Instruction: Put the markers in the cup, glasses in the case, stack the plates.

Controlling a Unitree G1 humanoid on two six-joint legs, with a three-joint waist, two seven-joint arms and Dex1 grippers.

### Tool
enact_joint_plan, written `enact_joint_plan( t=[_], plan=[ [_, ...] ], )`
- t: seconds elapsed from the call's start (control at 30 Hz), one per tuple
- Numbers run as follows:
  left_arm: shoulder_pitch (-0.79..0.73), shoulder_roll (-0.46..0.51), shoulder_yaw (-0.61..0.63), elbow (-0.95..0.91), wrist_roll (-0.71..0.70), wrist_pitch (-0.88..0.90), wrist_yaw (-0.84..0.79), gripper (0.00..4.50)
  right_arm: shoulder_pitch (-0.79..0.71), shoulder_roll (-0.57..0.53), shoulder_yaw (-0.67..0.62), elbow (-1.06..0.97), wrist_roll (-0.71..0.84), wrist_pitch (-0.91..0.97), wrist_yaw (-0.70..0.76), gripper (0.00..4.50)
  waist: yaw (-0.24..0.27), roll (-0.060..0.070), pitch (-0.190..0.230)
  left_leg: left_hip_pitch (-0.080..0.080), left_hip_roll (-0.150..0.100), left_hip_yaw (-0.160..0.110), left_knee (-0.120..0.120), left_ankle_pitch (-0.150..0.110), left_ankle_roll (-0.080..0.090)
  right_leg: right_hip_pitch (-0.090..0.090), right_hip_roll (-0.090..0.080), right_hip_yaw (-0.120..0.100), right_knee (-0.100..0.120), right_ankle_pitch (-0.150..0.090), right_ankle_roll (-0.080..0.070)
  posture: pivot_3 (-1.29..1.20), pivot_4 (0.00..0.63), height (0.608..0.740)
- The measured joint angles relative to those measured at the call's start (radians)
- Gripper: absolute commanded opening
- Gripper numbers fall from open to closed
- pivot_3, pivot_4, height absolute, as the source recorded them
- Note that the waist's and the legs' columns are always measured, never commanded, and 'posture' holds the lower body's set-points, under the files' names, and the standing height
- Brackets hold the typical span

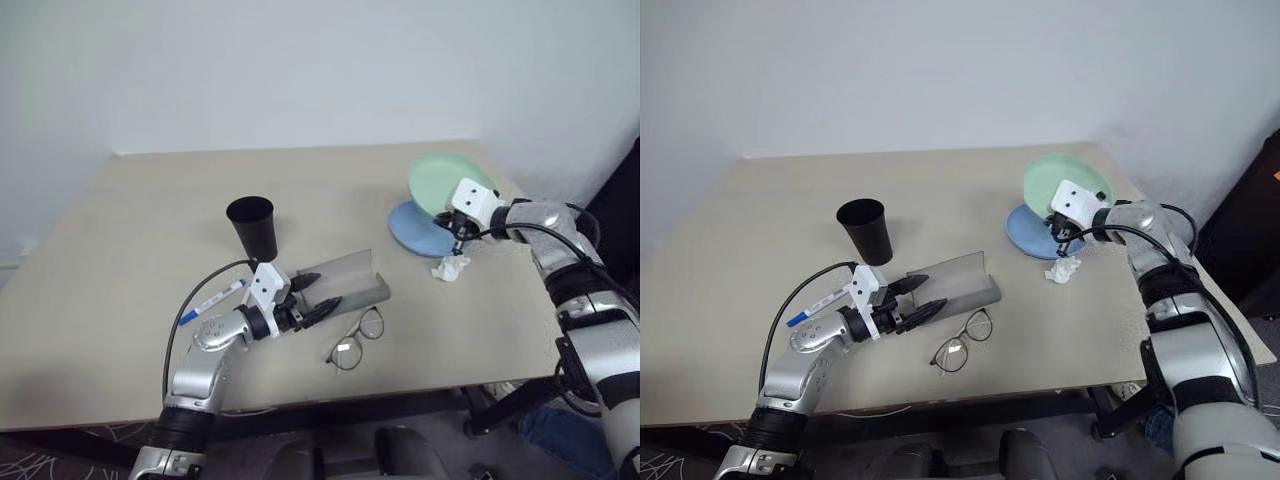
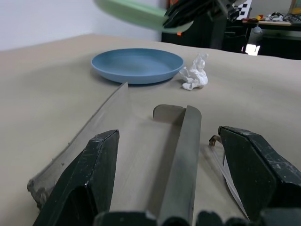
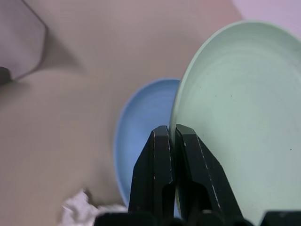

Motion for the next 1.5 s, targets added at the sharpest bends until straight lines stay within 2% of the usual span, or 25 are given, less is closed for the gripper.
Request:
enact_joint_plan(
  t=[0.3,0.4,0.53,0.8,1.0,1.13,1.5],
  plan=[
    [0.001,0.000,0.000,0.000,0.001,-0.001,0.011,3.57,-0.061,0.064,0.019,0.196,-0.084,-0.066,-0.035,0.02,0.000,0.000,0.000,0.000,0.000,0.000,0.000,0.000,0.000,0.000,0.000,0.000,0.001,0.000,0.000,0.00,0.000,0.740],
    [0.002,0.000,0.000,0.000,0.001,-0.001,0.015,3.57,-0.065,0.069,0.023,0.228,-0.104,-0.069,-0.058,0.72,0.000,0.001,0.000,0.000,0.000,0.000,0.000,0.000,0.000,0.000,0.000,0.000,0.001,0.000,0.000,0.00,0.000,0.740],
    [0.002,0.000,0.000,0.000,0.001,-0.001,0.022,3.57,-0.078,0.070,0.023,0.244,-0.118,-0.077,-0.081,2.03,0.000,0.001,0.000,0.001,0.000,0.000,0.000,0.000,0.000,0.000,0.000,0.000,0.002,0.000,0.000,0.00,0.000,0.740],
    [0.002,0.000,0.000,0.000,0.002,-0.002,0.023,3.57,-0.090,0.068,0.003,0.244,-0.122,-0.094,-0.094,2.03,0.000,0.001,0.000,0.002,0.000,0.000,0.000,0.000,0.000,0.000,0.000,0.001,0.005,0.000,0.000,0.00,0.000,0.740],
    [0.002,0.001,0.000,0.000,0.004,-0.005,0.023,3.57,-0.084,0.014,-0.024,0.159,-0.087,-0.090,0.086,2.03,0.000,0.001,0.000,0.005,-0.001,0.000,0.000,0.000,-0.001,0.001,0.000,0.001,0.008,0.000,0.000,0.00,0.000,0.740],
    [0.000,0.002,0.001,0.000,0.004,-0.007,0.022,3.57,-0.037,-0.040,-0.026,0.095,-0.083,-0.029,0.168,2.03,0.000,0.001,0.000,0.012,-0.001,0.000,0.000,0.000,-0.001,0.007,-0.001,0.001,0.007,0.000,-0.001,0.00,0.000,0.740],
    [-0.021,0.002,0.000,0.001,0.003,-0.008,-0.001,3.57,0.017,-0.071,-0.042,0.064,-0.082,0.178,0.205,2.03,-0.001,0.001,0.000,0.015,0.000,0.001,0.000,0.001,-0.002,0.008,0.000,0.003,0.011,0.000,-0.001,0.00,0.000,0.740]
  ],
)
